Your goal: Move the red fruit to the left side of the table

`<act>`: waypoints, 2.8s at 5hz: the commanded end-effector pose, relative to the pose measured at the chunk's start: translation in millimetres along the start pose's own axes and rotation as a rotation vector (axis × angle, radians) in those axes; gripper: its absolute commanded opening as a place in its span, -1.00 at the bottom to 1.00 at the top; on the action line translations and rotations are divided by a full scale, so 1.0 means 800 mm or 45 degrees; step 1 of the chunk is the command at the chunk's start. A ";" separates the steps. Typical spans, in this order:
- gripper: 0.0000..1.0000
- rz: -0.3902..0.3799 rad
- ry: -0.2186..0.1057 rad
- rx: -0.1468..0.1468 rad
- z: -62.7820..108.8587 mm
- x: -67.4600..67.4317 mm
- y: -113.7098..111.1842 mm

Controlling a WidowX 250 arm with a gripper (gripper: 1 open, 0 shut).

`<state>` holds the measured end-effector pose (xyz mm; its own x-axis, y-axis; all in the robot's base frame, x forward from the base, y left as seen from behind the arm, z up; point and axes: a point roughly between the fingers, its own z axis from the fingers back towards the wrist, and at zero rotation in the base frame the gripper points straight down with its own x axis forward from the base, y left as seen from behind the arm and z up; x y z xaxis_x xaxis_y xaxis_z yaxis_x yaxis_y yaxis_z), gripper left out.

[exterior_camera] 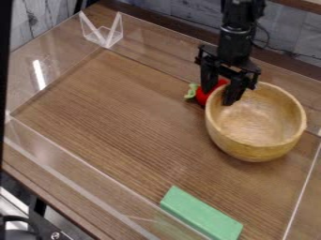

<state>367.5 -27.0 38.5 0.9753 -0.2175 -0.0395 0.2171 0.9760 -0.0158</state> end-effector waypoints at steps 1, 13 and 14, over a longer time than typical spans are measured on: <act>-1.00 0.074 -0.051 0.012 0.008 0.000 0.003; -1.00 0.155 -0.352 0.077 0.080 -0.010 0.022; -1.00 0.160 -0.352 0.078 0.084 -0.016 0.040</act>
<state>360.4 8.7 76.9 0.9845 -0.0797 0.1559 0.0772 0.9968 0.0221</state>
